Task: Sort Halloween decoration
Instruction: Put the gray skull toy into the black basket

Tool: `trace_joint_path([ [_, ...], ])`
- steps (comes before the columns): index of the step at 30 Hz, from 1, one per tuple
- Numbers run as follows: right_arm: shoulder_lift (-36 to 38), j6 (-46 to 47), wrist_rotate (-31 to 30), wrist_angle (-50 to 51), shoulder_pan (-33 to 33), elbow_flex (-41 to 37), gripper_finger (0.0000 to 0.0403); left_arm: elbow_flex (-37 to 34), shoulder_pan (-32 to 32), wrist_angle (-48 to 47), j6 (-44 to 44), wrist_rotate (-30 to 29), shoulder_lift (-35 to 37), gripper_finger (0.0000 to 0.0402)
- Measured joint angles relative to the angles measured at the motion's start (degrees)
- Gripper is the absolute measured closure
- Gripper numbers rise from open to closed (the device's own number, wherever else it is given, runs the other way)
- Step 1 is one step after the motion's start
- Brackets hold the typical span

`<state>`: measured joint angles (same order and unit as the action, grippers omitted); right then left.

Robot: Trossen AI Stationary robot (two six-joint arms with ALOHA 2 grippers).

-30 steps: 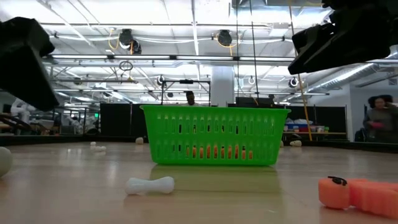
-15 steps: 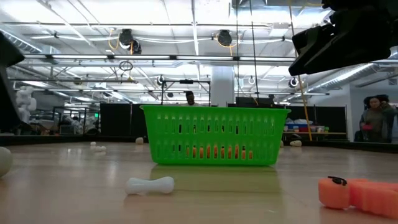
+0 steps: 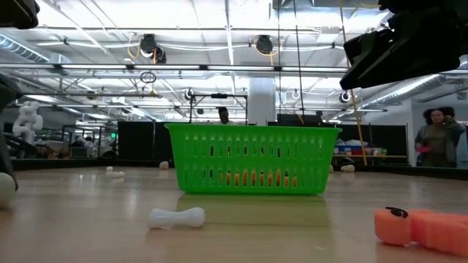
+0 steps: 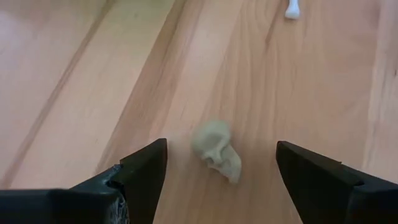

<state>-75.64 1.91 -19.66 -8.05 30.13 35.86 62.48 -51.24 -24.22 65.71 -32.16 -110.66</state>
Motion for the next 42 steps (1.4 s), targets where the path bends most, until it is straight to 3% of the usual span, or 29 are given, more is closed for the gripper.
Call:
trace_joint_path([
  [13, 0.0, -0.09, 0.0, 0.15, 0.0, 0.02, 0.0298, 0.22, -0.17, 0.54, 0.0, -2.86, -2.46, 0.0108],
  [32, 0.0, -0.04, 0.01, 0.15, 0.0, 0.02, 0.0298, 0.11, 0.0, -0.34, -0.46, -3.67, -2.7, 0.0318],
  [42, 0.0, -0.04, 0.02, 0.17, 0.0, 0.02, 0.0298, 0.09, -0.02, -0.4, -0.46, -3.51, -2.7, 0.0327],
])
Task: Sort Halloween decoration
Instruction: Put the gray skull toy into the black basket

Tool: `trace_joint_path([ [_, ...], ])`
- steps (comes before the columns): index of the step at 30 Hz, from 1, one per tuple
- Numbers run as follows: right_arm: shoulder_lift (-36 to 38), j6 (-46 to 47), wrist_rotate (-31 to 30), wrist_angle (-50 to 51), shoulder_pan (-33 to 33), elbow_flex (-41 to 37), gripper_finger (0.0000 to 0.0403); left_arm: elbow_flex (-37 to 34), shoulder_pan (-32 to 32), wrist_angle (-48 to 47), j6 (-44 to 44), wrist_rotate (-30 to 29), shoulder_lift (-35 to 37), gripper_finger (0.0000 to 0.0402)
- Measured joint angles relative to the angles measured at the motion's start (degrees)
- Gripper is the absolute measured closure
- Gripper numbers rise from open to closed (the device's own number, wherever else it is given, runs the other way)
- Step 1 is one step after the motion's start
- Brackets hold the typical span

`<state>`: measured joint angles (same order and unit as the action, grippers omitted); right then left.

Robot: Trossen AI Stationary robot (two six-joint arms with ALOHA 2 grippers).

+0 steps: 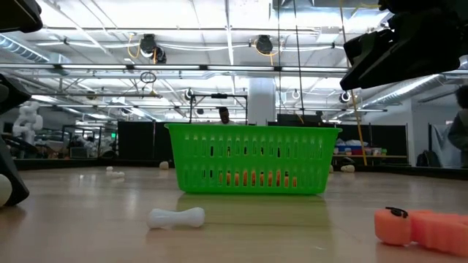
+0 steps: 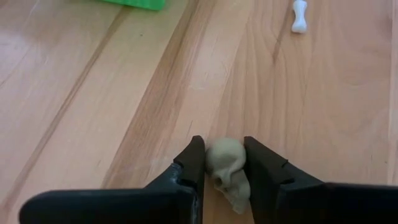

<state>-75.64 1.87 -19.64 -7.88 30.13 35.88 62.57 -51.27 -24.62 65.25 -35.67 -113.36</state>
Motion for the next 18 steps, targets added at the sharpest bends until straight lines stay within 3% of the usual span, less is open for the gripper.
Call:
trace_joint_path([
  [9, 0.0, 0.0, 0.0, 0.0, 0.0, 0.0, 0.0298, -0.16, 0.05, -1.25, -1.68, -1.05, 1.76, 0.0329],
  [18, 0.02, 0.02, 0.0, 0.0, 0.0, 0.0, 0.0298, 0.39, 1.88, -2.27, -8.31, -7.3, 3.81, 0.033],
])
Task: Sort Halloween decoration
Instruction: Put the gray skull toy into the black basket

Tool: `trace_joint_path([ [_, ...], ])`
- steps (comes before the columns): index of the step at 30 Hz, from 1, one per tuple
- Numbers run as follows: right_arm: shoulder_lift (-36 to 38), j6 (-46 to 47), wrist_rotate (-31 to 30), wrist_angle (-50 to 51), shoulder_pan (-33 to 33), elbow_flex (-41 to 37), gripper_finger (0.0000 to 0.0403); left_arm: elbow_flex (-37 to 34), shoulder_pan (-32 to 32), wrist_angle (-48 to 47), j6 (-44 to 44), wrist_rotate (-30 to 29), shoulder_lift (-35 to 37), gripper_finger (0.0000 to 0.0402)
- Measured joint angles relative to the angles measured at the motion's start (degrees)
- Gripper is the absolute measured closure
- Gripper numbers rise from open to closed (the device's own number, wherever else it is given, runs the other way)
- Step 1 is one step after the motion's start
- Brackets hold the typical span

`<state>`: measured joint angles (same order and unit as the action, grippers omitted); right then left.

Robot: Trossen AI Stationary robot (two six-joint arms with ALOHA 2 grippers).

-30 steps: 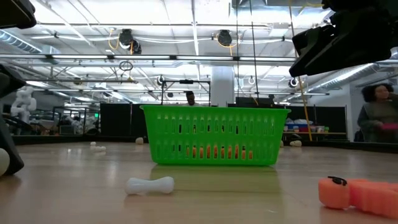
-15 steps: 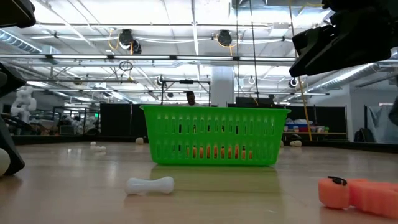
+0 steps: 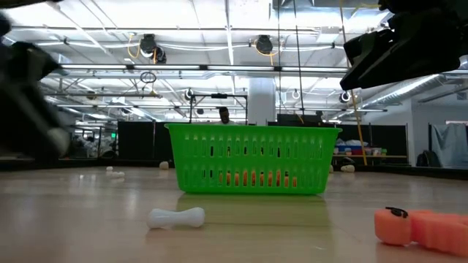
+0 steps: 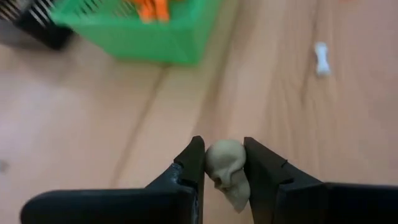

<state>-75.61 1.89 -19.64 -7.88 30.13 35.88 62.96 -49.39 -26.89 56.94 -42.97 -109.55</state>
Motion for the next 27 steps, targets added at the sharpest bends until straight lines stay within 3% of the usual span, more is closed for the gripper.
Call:
trace_joint_path([
  [18, 0.0, 0.02, 0.0, -0.06, -0.02, 0.0, 0.0298, 0.13, 4.62, 1.98, -31.81, -17.42, 13.12, 0.033],
  [24, 0.0, 0.56, -0.05, -1.05, -0.02, 0.0, 0.0298, 0.13, 7.58, 10.05, -51.9, -18.77, 17.2, 0.033],
  [27, 0.0, 2.26, -1.55, -1.05, -0.02, 0.0, 0.0298, 0.15, 9.92, 14.91, -62.89, -16.42, 18.9, 0.033],
])
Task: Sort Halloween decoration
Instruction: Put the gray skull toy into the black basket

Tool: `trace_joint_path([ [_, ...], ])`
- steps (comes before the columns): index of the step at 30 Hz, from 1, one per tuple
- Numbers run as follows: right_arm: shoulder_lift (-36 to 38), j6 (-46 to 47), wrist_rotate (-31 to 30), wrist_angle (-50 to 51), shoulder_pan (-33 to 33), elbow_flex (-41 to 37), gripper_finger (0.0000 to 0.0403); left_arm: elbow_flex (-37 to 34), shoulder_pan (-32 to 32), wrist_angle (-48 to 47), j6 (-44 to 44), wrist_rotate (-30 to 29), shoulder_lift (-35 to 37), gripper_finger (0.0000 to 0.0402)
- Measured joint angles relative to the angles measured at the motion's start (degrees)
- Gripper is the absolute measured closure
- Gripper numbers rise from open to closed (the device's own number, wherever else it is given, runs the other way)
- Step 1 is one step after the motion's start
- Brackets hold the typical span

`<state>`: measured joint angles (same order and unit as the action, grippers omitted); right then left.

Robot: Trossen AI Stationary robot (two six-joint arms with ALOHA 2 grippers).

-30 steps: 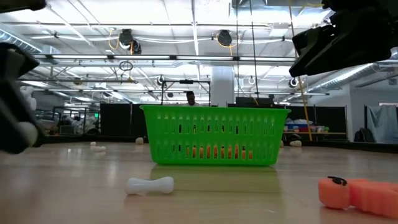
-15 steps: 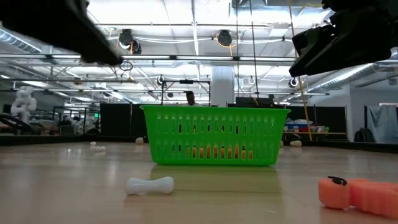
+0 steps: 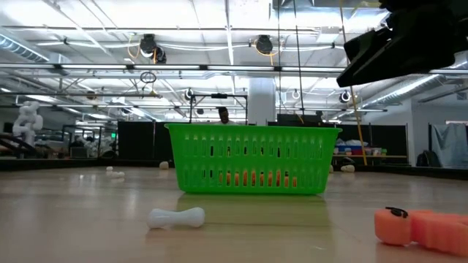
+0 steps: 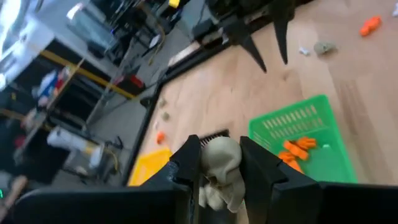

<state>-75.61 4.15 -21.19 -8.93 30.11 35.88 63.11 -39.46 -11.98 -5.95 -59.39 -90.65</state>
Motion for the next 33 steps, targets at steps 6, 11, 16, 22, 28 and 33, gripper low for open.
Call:
trace_joint_path([
  [6, 0.0, 1.84, -1.29, 0.11, 0.0, 0.0, 0.0298, 0.0, 4.46, 5.3, -15.09, 8.16, 2.4, 0.0326],
  [11, 0.0, 3.0, -1.29, 0.13, 0.0, 0.0, 0.0298, 0.0, 6.21, 7.77, -21.91, 11.24, 2.42, 0.0324],
  [16, 0.0, 3.31, -1.41, 0.13, 0.0, 0.0, 0.0298, 0.0, 6.95, 7.82, -24.43, 11.38, 2.42, 0.0323],
  [22, 0.0, 2.75, -1.61, 0.13, 0.0, 0.0, 0.0298, 0.0, 6.86, 8.09, -36.44, 12.92, 2.42, 0.0323],
  [28, 0.0, 2.72, -1.7, 0.13, 0.0, 0.0, 0.0298, 0.0, 6.89, 8.1, -52.37, 12.91, 2.42, 0.0322],
  [33, 0.0, 2.9, -1.7, 0.13, 0.0, 0.0, 0.0298, 0.0, 7.1, 8.1, -63.28, 12.93, 2.42, 0.0322],
])
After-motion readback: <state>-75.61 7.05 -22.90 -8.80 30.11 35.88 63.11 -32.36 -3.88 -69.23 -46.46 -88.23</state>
